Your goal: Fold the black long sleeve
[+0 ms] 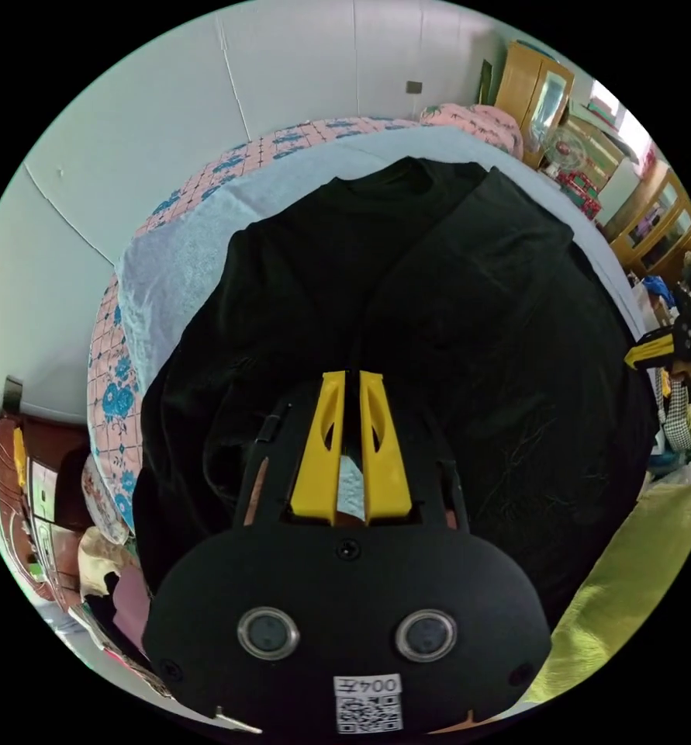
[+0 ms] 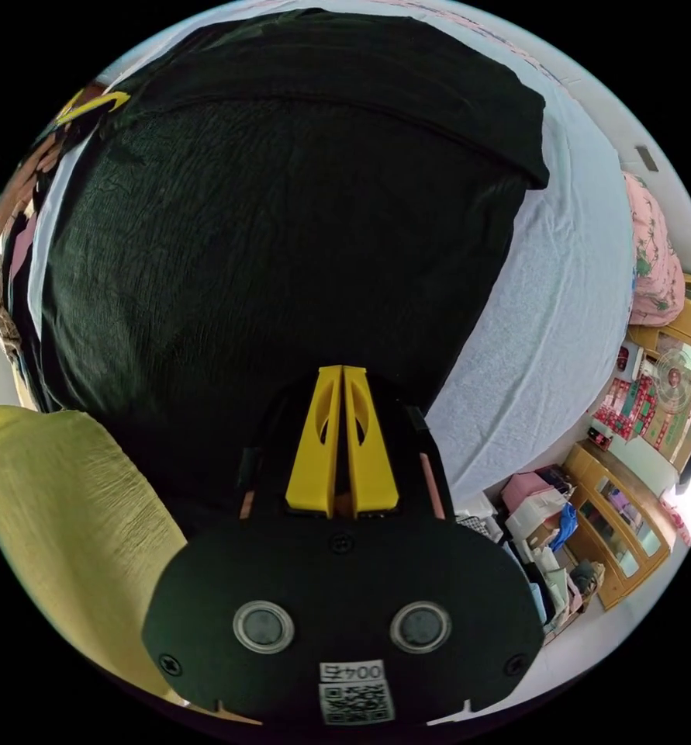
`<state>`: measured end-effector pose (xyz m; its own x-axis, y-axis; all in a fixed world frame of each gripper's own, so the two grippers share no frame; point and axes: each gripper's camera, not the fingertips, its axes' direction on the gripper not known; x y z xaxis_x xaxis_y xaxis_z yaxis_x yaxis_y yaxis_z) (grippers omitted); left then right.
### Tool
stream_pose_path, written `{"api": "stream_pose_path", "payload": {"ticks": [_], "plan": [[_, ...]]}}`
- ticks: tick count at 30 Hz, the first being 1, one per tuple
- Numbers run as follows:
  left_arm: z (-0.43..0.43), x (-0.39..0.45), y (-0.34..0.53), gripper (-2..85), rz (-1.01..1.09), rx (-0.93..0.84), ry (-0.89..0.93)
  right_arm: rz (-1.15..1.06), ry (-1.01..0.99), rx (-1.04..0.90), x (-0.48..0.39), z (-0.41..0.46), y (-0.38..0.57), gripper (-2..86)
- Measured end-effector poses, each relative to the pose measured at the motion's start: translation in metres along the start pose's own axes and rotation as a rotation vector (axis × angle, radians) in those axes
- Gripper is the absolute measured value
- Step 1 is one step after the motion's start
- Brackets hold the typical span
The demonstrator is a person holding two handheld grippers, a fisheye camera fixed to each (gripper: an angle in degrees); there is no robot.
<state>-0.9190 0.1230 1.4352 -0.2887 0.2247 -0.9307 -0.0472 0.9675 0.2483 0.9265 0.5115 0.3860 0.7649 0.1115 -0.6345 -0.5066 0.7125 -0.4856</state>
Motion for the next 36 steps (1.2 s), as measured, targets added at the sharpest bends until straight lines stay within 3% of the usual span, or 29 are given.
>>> {"api": "stream_pose_path", "payload": {"ticks": [7, 12, 17, 22, 36], "plan": [[-0.059, 0.009, 0.017, 1.1, -0.065, 0.122, 0.083, 0.019, -0.032, 0.007, 0.014, 0.013, 0.002, -0.7], [-0.108, 0.085, 0.052, 0.8, 0.016, 0.178, 0.133, 0.055, -0.039, 0.037, 0.024, 0.019, 0.012, -0.8], [-0.115, 0.222, 0.099, 0.7, 0.119, 0.061, 0.08, 0.112, -0.076, 0.098, 0.04, 0.024, 0.032, -0.8], [-0.091, 0.294, 0.106, 0.6, 0.162, -0.08, 0.029, 0.091, -0.082, 0.117, 0.052, 0.026, 0.045, -0.8], [-0.113, 0.315, 0.043, 0.2, 0.213, -0.186, 0.061, -0.006, -0.003, 0.161, 0.072, 0.028, 0.085, -0.6]]}}
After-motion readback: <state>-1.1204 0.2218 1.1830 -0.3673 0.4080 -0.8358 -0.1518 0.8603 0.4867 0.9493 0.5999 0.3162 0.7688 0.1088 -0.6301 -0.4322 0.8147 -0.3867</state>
